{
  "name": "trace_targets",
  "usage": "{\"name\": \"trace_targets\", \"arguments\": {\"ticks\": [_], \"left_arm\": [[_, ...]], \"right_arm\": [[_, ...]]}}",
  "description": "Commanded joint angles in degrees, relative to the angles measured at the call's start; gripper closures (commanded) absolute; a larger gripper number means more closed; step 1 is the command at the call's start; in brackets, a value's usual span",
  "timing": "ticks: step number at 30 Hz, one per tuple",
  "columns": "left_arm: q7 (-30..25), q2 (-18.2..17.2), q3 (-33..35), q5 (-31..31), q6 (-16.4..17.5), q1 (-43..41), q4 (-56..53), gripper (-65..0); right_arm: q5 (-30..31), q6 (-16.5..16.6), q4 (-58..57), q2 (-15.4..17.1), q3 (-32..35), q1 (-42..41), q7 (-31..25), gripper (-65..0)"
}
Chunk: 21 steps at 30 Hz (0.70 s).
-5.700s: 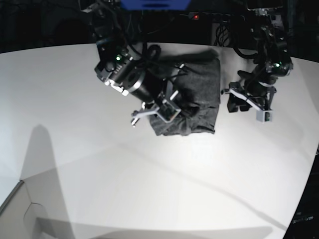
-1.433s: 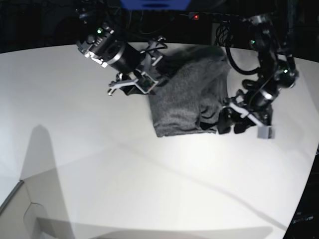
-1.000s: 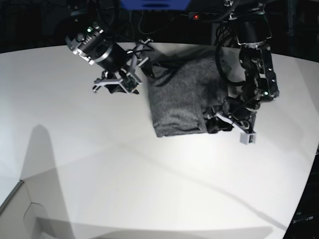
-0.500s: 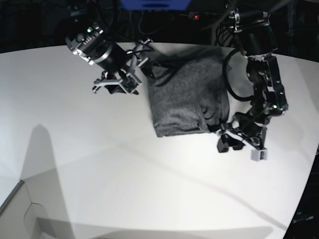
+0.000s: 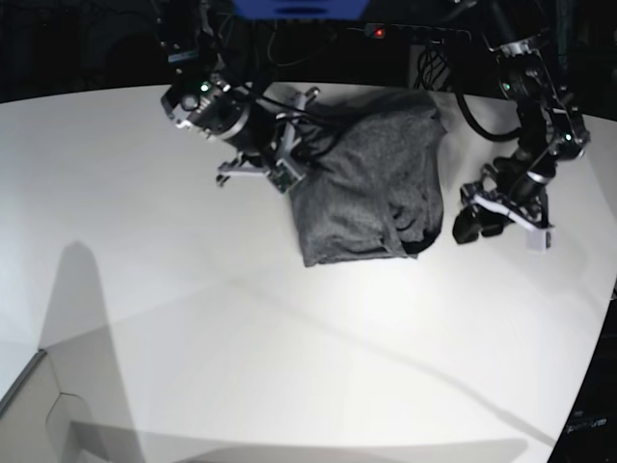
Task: Layout the t-shirt on the table in an organized manner, then fold the t-shirt properly
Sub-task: 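Press and square the folded bundle's edges with both grippers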
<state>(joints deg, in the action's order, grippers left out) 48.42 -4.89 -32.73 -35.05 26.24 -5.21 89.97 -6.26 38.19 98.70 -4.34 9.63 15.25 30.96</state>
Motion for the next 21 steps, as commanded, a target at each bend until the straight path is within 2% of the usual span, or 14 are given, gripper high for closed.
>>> {"name": "trace_targets", "arguments": {"ticks": [1,7,13,14,19,21], "left_arm": [[-0.82,-0.26,0.25,-1.3,0.35,-0.19,1.76,-33.4],[-0.82,2.2,0.25,-0.69,0.35,-4.5,5.01,-33.7],[-0.82,1.94,2.53,-1.22,0.44,-6.96,5.1,-33.9],[-0.82,2.03,2.36,-1.22,0.62,-7.31,5.1,-35.1],[-0.82,2.12,2.8,-1.3,0.97,-7.4,4.93,-51.8],[-0.82,2.2,2.88,-1.3,0.97,-7.4,4.66,-56.4]], "right_arm": [[0.68,0.27,-0.1,-0.19,0.09,-1.05,-1.03,0.0],[0.68,0.27,-3.35,-0.1,-0.27,0.1,-3.05,0.0],[0.59,0.0,6.93,0.51,-1.85,2.73,-4.98,0.0],[0.59,0.0,9.13,0.43,-2.55,3.35,-4.89,0.0],[0.59,0.27,15.72,1.57,-5.36,5.37,-4.81,-0.2],[0.59,0.27,15.81,2.01,-6.33,6.16,-4.81,-3.1]]}}
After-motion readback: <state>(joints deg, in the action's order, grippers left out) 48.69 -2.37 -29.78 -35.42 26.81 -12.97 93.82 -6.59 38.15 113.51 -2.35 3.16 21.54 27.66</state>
